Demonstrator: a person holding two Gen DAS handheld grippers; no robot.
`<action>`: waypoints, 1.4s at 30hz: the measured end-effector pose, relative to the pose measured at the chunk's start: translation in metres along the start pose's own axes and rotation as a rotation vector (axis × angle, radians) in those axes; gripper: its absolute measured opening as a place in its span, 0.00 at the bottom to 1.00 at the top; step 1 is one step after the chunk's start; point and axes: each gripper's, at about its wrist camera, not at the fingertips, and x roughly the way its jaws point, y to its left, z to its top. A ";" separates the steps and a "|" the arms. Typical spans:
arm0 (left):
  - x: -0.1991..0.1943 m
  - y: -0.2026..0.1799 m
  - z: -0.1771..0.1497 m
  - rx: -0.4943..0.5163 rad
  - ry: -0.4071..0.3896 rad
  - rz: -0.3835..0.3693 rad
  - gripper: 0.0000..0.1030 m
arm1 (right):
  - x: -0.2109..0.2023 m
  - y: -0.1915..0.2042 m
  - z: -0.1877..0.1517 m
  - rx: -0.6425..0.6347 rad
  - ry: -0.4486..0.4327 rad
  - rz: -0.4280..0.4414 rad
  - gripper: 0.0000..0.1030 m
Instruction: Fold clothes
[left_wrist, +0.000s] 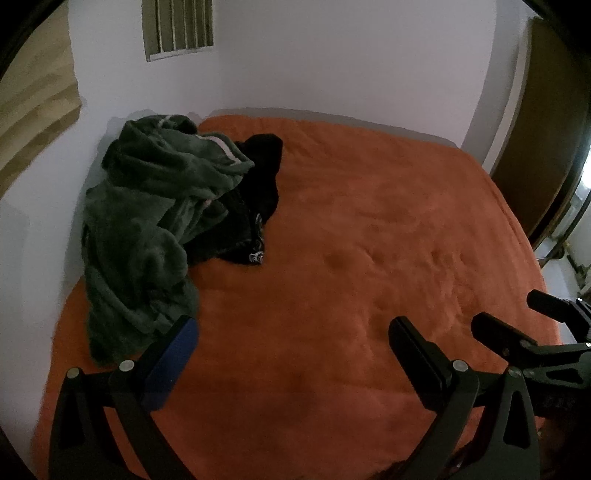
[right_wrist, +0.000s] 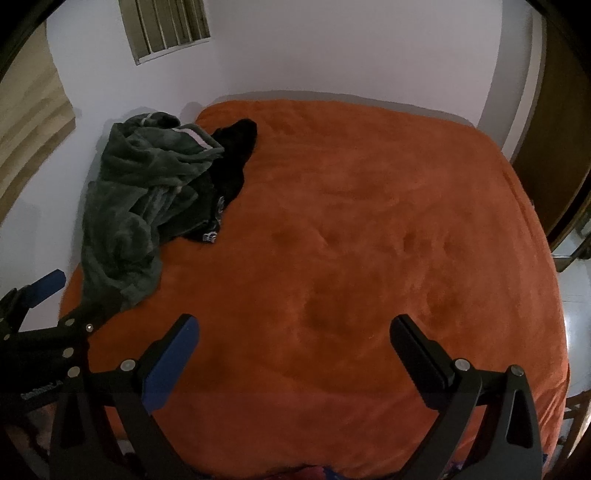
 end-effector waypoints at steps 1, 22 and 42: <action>-0.001 0.001 0.001 0.002 -0.002 0.006 1.00 | 0.000 0.000 0.000 0.007 0.003 0.006 1.00; 0.000 0.009 0.008 -0.003 0.014 0.003 1.00 | -0.005 -0.004 0.001 0.033 0.018 0.016 1.00; 0.012 -0.004 0.003 0.030 0.063 0.038 1.00 | -0.007 -0.023 -0.008 0.055 -0.017 0.032 1.00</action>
